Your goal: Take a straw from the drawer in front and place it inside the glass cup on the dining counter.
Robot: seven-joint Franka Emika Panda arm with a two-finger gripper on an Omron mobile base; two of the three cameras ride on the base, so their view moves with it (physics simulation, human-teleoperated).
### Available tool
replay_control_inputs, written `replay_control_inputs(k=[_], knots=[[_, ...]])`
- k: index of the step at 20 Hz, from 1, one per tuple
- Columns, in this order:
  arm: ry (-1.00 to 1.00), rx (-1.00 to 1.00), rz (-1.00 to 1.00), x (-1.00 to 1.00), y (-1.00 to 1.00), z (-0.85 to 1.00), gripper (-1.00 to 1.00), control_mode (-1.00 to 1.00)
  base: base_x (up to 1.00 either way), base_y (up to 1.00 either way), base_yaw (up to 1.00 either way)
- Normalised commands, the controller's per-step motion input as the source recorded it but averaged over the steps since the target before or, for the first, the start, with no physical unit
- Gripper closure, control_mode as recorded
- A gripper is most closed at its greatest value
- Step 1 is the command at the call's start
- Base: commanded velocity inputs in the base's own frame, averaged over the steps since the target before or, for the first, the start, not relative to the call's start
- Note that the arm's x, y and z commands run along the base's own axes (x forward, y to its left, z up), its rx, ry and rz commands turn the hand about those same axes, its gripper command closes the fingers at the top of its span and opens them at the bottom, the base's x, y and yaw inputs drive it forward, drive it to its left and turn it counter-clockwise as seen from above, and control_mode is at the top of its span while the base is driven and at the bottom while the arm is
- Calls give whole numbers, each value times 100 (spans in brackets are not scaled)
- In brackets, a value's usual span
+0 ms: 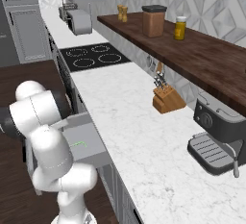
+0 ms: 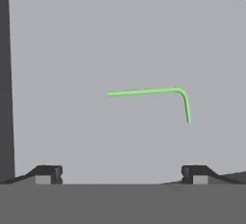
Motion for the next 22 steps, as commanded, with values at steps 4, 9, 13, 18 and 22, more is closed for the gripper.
replay_control_inputs(k=[4, 9, 13, 18, 22], knots=[[39, 16, 0, 67, 5, -73, -100, -100, 0, 0, 0], [19, 11, 3, 6, 44, -48, -100, -100, 0, 0, 0], [-1, 6, 1, -21, 51, -14, -100, -100, 0, 0, 0], [-8, 0, 0, -15, 30, -20, -100, -100, 0, 0, 0], [-1, 0, 0, 0, 13, -31, -100, -100, 0, 0, 0]])
